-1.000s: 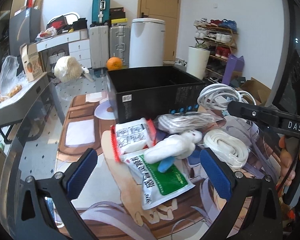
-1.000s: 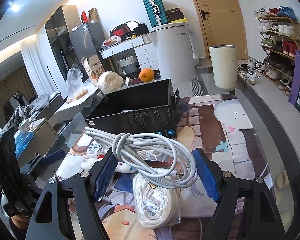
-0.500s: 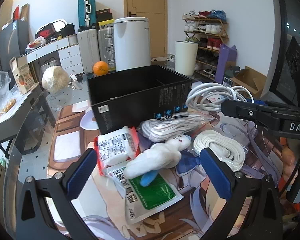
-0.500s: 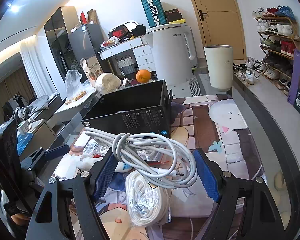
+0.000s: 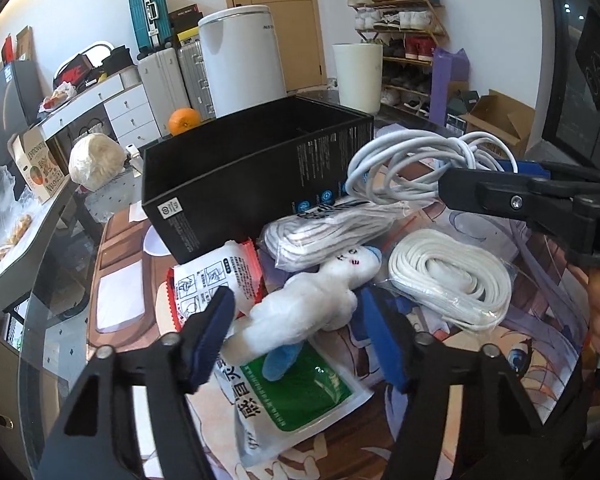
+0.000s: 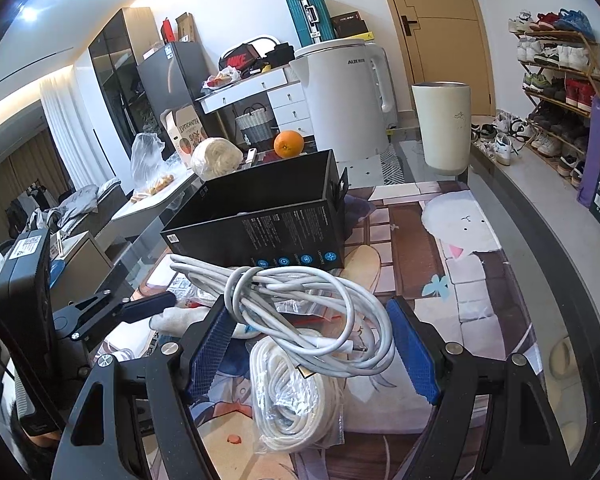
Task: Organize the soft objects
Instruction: 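Grasp the white plush toy with the left tool while the right tool holds the cables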
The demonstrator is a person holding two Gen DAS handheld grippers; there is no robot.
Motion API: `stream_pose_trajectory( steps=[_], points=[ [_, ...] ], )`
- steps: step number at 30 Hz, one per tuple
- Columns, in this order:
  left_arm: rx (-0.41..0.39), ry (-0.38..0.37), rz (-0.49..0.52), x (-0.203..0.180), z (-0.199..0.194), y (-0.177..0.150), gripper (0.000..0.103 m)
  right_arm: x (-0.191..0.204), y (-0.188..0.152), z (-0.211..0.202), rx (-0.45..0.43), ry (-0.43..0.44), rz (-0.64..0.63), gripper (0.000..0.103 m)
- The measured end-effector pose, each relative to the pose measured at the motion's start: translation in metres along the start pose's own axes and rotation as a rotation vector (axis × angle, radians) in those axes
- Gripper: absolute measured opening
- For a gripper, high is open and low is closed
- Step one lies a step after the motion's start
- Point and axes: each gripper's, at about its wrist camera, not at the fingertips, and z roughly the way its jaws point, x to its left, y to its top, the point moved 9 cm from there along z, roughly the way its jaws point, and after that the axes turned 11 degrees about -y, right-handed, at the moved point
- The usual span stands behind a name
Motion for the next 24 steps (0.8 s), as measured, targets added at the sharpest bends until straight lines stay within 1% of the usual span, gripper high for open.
stream_pose_trajectory(
  steps=[2,5,9,14,21,24],
  points=[
    [-0.007,-0.001,0.002,0.000,-0.001,0.001,0.051,0.000,0.000,0.000,0.001,0.001,-0.002,0.078],
    [-0.007,-0.018,0.002,0.000,-0.002,0.000,0.044,0.001,0.000,0.000,0.000,0.001,-0.006,0.078],
    [-0.009,-0.032,0.015,-0.004,-0.004,-0.001,0.041,0.001,0.000,0.000,0.002,0.000,-0.005,0.078],
    [-0.028,-0.058,0.001,-0.005,-0.011,-0.003,0.037,0.003,0.001,-0.002,-0.001,0.002,-0.009,0.078],
    [-0.076,-0.079,-0.060,0.005,-0.032,-0.010,0.036,0.005,0.004,-0.007,-0.020,0.005,-0.010,0.078],
    [-0.099,-0.085,-0.089,0.009,-0.040,-0.012,0.036,0.007,0.004,-0.007,-0.014,0.031,0.001,0.078]
  ],
)
